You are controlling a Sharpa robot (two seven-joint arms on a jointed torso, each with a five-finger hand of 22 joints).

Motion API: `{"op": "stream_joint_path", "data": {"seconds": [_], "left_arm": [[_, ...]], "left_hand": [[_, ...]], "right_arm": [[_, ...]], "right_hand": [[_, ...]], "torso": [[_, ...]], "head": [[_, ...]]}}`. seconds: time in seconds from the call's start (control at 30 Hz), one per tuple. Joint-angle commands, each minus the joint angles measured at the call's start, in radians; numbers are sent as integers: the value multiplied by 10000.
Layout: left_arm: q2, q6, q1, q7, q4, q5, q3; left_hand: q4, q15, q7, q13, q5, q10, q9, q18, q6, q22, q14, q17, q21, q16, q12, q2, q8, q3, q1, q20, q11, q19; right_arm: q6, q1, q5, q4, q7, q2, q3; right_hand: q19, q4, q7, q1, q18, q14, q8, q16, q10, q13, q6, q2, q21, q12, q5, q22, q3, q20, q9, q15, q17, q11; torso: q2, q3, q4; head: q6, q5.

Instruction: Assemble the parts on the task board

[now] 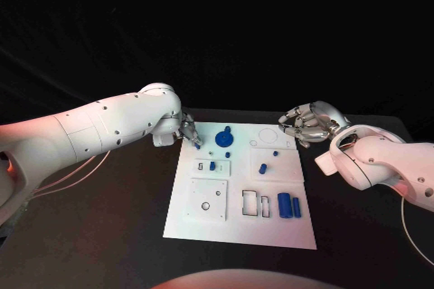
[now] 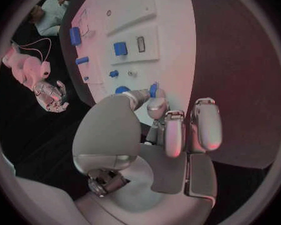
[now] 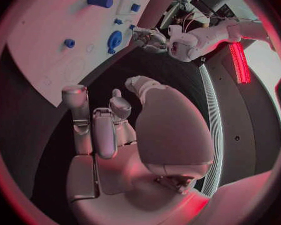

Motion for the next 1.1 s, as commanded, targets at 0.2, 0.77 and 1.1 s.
{"op": "stream_joint_path", "data": {"seconds": [0.2,0.77,1.1], "left_arm": [[-303,-493,-13,310,415,399,10],[-1862,-1996,-244,1083,2898,333,24],[-2235,-2049,-552,1131,3583,-141,13]], "left_hand": [[-1294,-5,15,63,544,168,771,-40,-41,919,1058,2633,-45,36,47,-178,449,1711,-323,1,9,70],[-1851,-69,-50,267,1915,454,865,-53,240,1032,1058,2633,8,36,199,-453,690,2093,-757,-55,-59,131],[-1897,-80,-60,289,1987,484,860,-56,279,1049,1058,2633,22,36,214,-475,699,2122,-777,-65,-67,143]], "right_arm": [[166,-7,-53,-11,29,15,0],[155,-12,-53,-22,21,-38,-1],[170,-31,-55,-34,14,-44,-3]], "right_hand": [[-10,-6,9,-96,182,201,69,-52,19,-16,-93,5,-53,27,42,-9,74,-11,9,-67,-8,-9],[-11,-19,8,-119,184,201,87,-57,23,-14,-103,-8,-66,37,45,-14,93,-11,20,-68,-10,-10],[-11,-19,8,-119,184,201,87,-57,23,-14,-103,-8,-66,37,45,-14,93,-11,20,-68,-10,-10]], "torso": [[-19,2,6],[-22,-15,25],[-9,-12,20]], "head": [[-20,30],[-4,60],[-52,113]]}}
